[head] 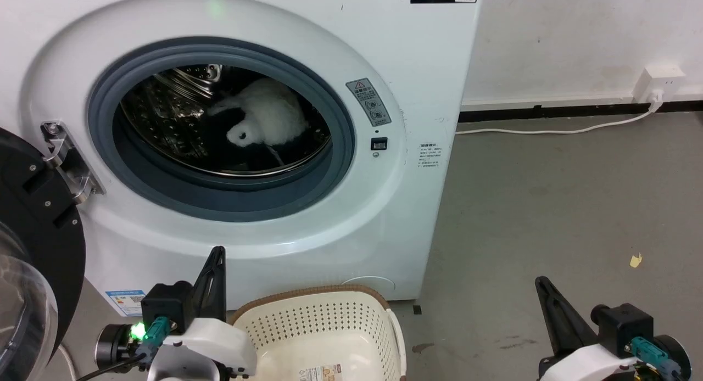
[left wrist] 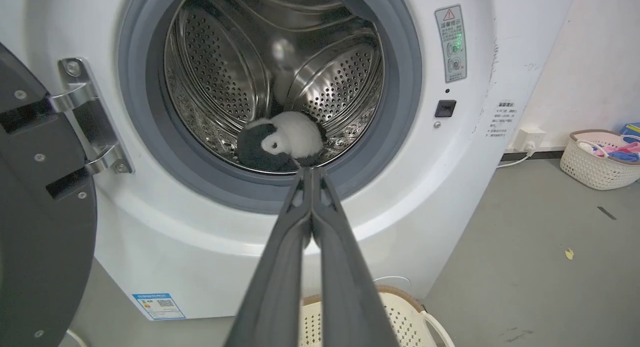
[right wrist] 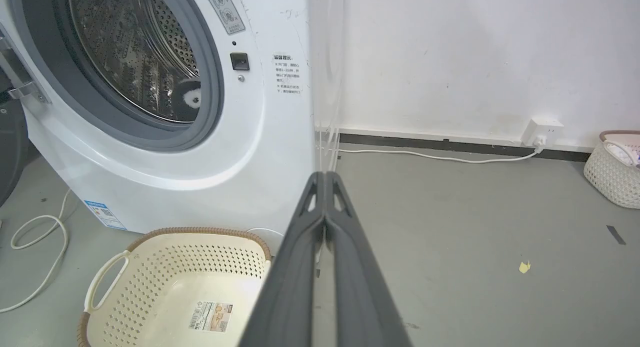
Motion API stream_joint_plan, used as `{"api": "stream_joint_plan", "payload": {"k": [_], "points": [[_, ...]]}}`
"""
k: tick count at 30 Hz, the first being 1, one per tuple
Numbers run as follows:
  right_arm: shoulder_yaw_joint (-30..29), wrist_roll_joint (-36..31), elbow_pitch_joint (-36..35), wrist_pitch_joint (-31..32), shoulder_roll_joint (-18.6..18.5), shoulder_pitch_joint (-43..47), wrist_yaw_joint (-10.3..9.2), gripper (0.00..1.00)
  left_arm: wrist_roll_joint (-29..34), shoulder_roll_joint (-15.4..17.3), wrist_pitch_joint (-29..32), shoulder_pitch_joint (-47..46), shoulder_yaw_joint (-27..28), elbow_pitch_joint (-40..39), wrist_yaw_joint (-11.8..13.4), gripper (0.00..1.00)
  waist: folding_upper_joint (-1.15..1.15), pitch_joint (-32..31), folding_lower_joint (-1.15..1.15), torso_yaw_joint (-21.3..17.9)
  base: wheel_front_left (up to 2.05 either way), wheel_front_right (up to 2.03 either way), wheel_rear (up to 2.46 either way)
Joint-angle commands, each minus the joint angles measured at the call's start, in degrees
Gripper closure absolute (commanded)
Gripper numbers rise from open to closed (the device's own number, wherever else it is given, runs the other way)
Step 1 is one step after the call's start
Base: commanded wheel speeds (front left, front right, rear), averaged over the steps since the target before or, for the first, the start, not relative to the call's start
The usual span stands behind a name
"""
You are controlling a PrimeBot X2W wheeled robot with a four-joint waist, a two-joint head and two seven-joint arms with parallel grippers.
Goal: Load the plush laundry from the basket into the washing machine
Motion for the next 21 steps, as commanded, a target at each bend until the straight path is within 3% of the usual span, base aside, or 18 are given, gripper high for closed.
{"api": "stream_joint_plan", "payload": {"k": [1,21], "points": [[-0.1,-0.5,-0.6,0.2,0.1,-1.3,-0.03,1.00,1.0,-0.6,0.4,1.2,0.7,-0.6,-0.4,1.00,0.00,0.0,0.00,-0.1,0.00,0.00,0.00],[-0.2,-2.1,-2.0,1.8,0.1,-2.0,-0.03,1.00,5.5,-2.8,2.8,2.3,3.6,-3.0,-1.9,1.00,0.00,0.3,0.00,-0.9,0.00,0.00,0.00]]}}
